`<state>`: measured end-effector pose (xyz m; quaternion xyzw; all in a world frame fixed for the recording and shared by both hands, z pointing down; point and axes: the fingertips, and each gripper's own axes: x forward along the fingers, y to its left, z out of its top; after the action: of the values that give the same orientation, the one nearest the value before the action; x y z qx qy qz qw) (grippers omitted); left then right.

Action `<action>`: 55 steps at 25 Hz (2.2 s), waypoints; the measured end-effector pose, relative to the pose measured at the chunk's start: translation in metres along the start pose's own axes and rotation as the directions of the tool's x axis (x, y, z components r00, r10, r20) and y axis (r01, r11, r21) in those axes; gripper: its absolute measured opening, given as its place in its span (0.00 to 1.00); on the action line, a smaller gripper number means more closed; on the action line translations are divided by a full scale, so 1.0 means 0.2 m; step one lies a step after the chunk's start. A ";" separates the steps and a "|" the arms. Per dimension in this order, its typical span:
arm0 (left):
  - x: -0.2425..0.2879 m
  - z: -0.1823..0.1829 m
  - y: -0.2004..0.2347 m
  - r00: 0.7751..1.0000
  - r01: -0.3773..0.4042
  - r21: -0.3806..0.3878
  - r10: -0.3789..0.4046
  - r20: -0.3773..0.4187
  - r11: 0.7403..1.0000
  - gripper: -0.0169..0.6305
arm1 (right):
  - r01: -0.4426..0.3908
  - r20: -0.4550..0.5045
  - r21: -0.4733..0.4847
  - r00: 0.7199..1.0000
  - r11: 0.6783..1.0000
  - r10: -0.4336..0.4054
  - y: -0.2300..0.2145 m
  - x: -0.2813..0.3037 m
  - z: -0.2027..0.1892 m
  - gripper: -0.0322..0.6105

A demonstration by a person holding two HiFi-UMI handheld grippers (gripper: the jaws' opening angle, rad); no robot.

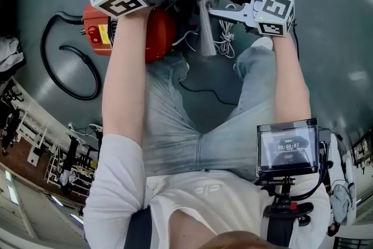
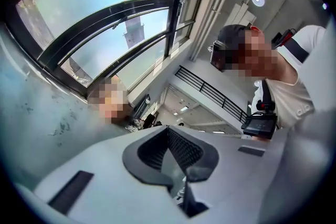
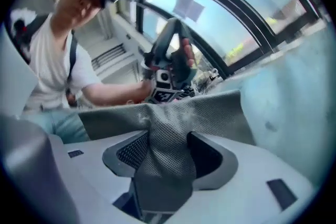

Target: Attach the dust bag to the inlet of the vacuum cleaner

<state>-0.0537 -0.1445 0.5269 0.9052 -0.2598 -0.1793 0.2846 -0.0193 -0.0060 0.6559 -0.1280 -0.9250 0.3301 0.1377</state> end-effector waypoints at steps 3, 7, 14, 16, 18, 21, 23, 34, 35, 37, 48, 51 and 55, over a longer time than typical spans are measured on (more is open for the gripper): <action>0.02 -0.03 0.02 1.000 0.002 -0.003 -0.002 0.001 1.000 0.04 | 0.047 -0.109 -0.415 0.989 0.909 -0.101 0.01 0.01 -0.06 0.42; 0.06 -0.06 0.01 1.000 0.005 -0.006 -0.005 0.004 1.000 0.04 | -0.009 -0.028 -0.039 1.000 0.999 0.008 -0.03 -0.03 -0.11 0.42; 0.03 -0.05 0.02 1.000 0.006 -0.007 -0.006 0.006 1.000 0.04 | 0.086 -0.121 -0.473 0.980 0.877 -0.161 -0.01 0.06 -0.15 0.42; 0.01 -0.05 0.04 1.000 0.006 -0.009 -0.006 0.007 1.000 0.04 | 0.085 -0.126 -0.438 0.980 0.895 -0.155 -0.04 0.10 -0.18 0.44; -0.01 -0.04 0.04 1.000 0.001 -0.015 -0.001 0.007 1.000 0.04 | 0.015 -0.127 -0.150 0.991 0.989 -0.034 -0.04 0.14 -0.18 0.44; -0.02 -0.04 0.04 1.000 -0.007 -0.025 0.007 0.000 1.000 0.04 | -0.023 -0.232 -0.100 0.973 0.995 -0.001 -0.01 0.14 -0.16 0.44; -0.03 -0.05 0.06 1.000 -0.006 -0.020 0.005 -0.011 1.000 0.04 | -0.007 -0.263 -0.194 0.964 0.981 -0.045 -0.02 0.08 -0.11 0.44; -0.04 -0.05 0.07 0.997 -0.074 -0.034 0.074 -0.014 0.997 0.04 | 0.132 -0.073 -0.267 0.985 0.954 -0.157 0.04 0.05 0.02 0.44; -0.04 -0.02 0.06 0.995 -0.103 -0.048 0.103 0.010 0.994 0.04 | 0.157 -0.033 -0.215 0.985 0.964 -0.167 0.02 0.00 0.01 0.44; -0.06 0.05 -0.03 0.983 -0.178 -0.082 0.181 0.032 0.981 0.04 | 0.219 0.031 -0.101 0.976 0.970 -0.217 -0.03 -0.10 -0.03 0.44; -0.81 -0.55 -0.37 0.547 -0.687 0.149 0.642 -0.538 0.711 0.05 | 0.398 0.020 0.064 0.916 0.915 -0.400 -0.10 -0.19 -0.15 0.44; -0.79 -0.65 -0.31 0.531 -0.685 0.146 0.626 -0.571 0.714 0.05 | 0.337 -0.083 -0.023 0.937 0.941 -0.338 -0.15 -0.14 -0.23 0.44; -0.80 -0.63 -0.29 0.503 -0.719 0.140 0.648 -0.572 0.681 0.03 | 0.208 -0.141 -0.192 0.961 0.959 -0.236 -0.10 -0.04 -0.18 0.44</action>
<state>-0.1008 0.0403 0.6176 0.7183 -0.4855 0.2177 0.4483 -0.0031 -0.0037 0.6947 -0.0612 -0.9447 0.2180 0.2373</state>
